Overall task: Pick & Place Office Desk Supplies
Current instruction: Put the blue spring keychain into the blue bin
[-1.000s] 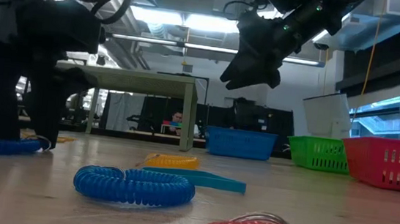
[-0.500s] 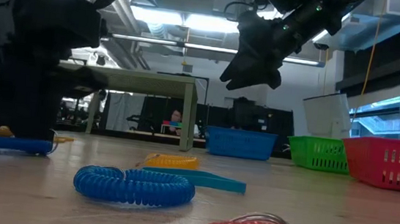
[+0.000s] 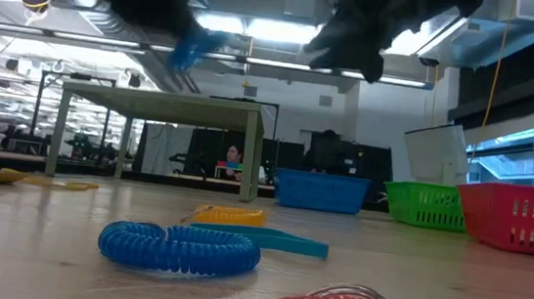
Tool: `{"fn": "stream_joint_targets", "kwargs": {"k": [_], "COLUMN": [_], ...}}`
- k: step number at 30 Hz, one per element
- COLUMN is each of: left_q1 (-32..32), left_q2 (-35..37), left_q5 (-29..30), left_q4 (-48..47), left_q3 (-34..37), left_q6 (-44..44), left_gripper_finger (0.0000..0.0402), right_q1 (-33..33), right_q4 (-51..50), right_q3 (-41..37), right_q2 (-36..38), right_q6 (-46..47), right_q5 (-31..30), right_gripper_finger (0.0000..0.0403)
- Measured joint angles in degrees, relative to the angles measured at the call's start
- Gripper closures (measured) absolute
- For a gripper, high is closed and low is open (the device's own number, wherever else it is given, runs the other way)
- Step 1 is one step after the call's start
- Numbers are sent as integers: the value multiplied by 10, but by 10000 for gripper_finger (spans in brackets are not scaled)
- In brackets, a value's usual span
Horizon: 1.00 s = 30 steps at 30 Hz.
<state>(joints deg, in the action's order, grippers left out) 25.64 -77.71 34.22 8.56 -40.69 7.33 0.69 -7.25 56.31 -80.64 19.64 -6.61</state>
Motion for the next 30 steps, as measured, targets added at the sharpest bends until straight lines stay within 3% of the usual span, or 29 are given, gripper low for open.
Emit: {"fn": "stream_joint_targets", "kwargs": {"k": [6, 11, 16, 21, 30], "left_q1": [-3, -5, -17, -47, -93], "left_q2": [40, 38, 31, 19, -19], "left_q5": [79, 80, 73, 28, 17], "left_q4": [179, 316, 361, 387, 448], "left_q3": [0, 0, 0, 0, 0], "left_q6": [104, 190, 218, 205, 205], "left_gripper_finger": [387, 387, 387, 387, 387], "right_q1": [42, 81, 119, 139, 144], "right_q4": [62, 137, 225, 291, 325], "right_q3": [0, 0, 0, 0, 0], "right_q2": [0, -2, -2, -5, -44], "right_q6": [-55, -123, -202, -235, -231], "right_q5": [0, 0, 0, -5, -95], "right_gripper_finger": [230, 230, 230, 230, 230]}}
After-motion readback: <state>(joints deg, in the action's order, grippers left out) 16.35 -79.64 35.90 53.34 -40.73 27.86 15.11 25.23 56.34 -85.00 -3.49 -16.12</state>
